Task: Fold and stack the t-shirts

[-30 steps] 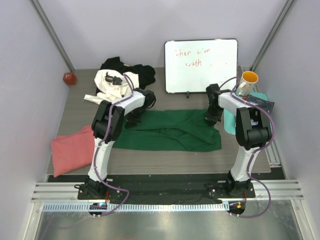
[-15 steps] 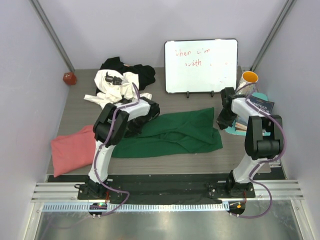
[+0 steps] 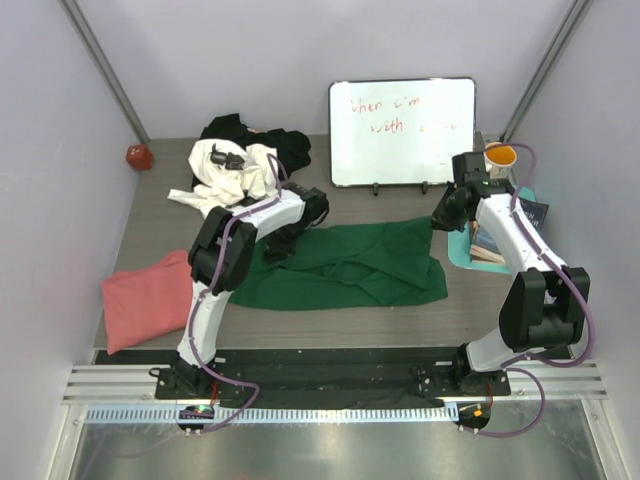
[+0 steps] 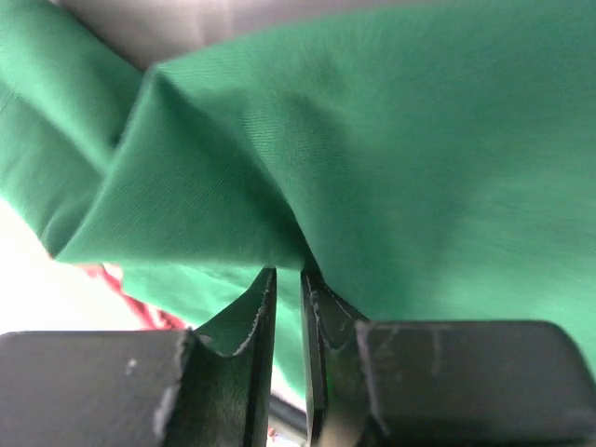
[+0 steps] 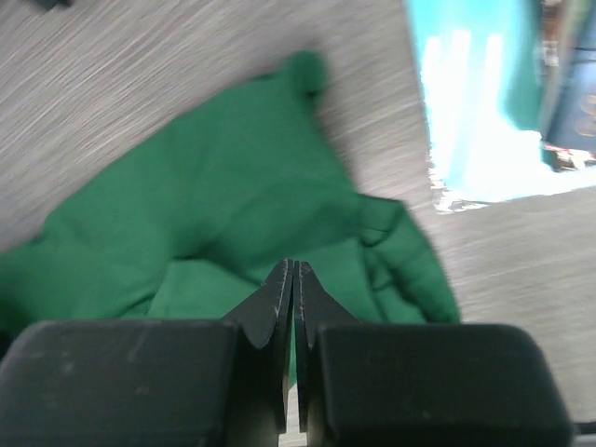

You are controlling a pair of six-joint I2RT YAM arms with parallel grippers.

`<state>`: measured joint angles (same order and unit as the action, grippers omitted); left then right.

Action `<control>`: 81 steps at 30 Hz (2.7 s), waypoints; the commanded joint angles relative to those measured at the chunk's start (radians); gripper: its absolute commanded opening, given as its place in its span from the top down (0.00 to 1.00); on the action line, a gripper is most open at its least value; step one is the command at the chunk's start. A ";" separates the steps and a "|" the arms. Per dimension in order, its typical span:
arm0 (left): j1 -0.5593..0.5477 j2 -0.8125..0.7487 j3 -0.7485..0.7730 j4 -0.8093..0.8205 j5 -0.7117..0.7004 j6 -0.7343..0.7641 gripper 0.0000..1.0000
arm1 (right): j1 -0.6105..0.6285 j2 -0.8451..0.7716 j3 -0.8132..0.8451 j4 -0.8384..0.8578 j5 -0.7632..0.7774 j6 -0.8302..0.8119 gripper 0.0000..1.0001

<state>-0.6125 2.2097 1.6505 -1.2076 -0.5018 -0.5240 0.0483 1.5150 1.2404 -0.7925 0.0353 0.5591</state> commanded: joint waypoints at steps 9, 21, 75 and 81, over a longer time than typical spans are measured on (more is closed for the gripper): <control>0.037 0.022 0.192 -0.049 -0.055 0.002 0.82 | 0.157 0.102 -0.007 0.033 -0.109 -0.067 0.87; 0.039 -0.036 -0.017 0.043 -0.034 -0.002 0.83 | 0.214 0.241 -0.033 0.167 -0.202 -0.119 0.69; 0.100 -0.071 -0.017 0.049 -0.057 0.009 0.82 | 0.292 0.243 0.114 0.052 0.035 -0.130 0.80; 0.108 -0.143 0.011 0.056 -0.031 0.028 0.82 | 0.286 0.375 0.113 0.107 0.127 -0.088 0.90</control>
<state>-0.5117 2.1616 1.6096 -1.1671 -0.5484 -0.4938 0.3386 1.8927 1.3334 -0.7456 0.0467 0.4335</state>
